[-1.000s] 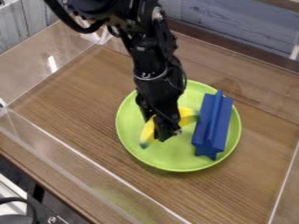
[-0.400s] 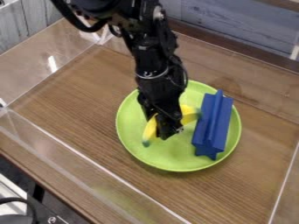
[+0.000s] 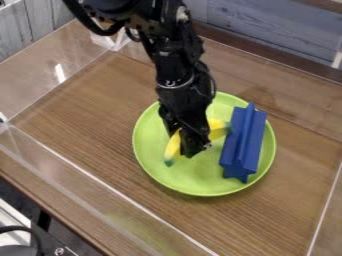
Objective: Put the banana in the green plate
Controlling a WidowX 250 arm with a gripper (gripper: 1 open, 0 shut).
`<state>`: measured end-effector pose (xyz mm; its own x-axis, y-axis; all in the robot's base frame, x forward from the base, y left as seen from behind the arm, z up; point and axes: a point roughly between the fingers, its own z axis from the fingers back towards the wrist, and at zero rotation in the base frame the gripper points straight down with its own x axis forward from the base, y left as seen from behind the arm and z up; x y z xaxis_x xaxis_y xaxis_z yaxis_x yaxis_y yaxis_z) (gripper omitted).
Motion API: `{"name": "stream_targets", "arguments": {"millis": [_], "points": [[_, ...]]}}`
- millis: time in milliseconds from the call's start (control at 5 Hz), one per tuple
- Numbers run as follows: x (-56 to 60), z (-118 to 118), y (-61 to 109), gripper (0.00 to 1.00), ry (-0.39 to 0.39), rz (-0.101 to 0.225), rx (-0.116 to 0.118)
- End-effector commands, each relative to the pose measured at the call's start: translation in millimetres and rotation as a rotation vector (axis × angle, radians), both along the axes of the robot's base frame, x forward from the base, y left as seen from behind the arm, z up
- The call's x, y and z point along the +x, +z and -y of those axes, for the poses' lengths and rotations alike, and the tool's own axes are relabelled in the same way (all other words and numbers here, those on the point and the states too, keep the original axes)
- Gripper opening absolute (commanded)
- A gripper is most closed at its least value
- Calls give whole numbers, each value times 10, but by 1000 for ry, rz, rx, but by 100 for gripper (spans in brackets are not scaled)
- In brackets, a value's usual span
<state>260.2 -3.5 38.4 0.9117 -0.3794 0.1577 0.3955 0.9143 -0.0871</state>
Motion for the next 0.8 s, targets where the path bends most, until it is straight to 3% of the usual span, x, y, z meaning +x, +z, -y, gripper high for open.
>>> {"name": "stream_targets", "arguments": {"millis": [0, 200, 600], "points": [[89, -43, 71, 0, 19, 36, -1], [90, -48, 102, 100, 25, 33, -4], [100, -60, 295, 100, 40, 46, -21]]}}
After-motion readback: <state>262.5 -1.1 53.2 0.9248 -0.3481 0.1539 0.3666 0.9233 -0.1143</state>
